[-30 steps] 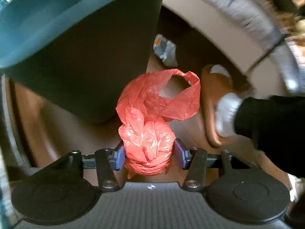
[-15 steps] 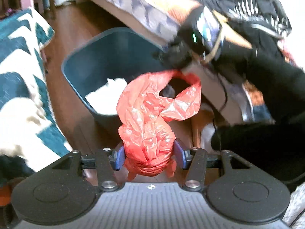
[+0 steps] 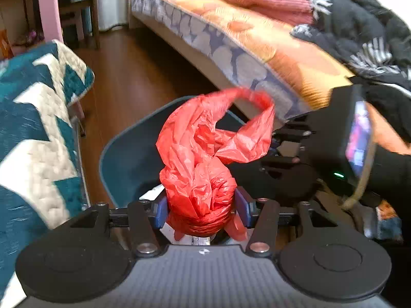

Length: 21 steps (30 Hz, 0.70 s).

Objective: Collect trash
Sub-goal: 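Carry the red plastic bag into the wastebasket and open the left gripper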

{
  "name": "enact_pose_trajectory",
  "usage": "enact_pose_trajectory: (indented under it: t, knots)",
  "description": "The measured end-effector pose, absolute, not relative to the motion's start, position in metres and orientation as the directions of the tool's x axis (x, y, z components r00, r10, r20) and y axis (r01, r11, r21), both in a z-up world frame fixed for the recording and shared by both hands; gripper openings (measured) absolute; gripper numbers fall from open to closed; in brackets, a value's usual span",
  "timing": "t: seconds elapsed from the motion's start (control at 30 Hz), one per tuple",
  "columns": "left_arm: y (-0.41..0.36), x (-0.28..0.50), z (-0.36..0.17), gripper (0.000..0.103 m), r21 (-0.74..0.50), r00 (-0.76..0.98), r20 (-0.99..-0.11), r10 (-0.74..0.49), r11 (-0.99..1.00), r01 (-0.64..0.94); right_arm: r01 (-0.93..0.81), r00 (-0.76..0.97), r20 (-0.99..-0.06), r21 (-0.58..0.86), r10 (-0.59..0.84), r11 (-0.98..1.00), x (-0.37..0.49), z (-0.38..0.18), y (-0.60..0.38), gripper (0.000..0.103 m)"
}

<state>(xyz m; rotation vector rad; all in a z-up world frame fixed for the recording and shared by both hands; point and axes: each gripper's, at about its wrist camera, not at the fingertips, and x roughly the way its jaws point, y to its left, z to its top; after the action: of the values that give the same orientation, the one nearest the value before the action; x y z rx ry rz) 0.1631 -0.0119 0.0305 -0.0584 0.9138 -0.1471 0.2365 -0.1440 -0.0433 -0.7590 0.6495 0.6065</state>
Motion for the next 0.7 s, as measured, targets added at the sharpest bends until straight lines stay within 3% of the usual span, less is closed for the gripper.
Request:
enact_pose_trajectory:
  t: [0.33,0.7]
  knots:
    - [-0.028,0.234,-0.038,0.052,-0.066,0.487,-0.871,-0.072,0.997,0.029,-0.693,0.65,-0.717,-0.422,0.253,0.584,0.239,-0.045,-0.145,0.01]
    - [-0.032,0.263,-0.075,0.056,-0.089,0.352,-0.933,-0.075,0.996,-0.024,-0.692,0.646,-0.721,-0.416,0.249,0.59,0.243,-0.046,-0.147,0.009]
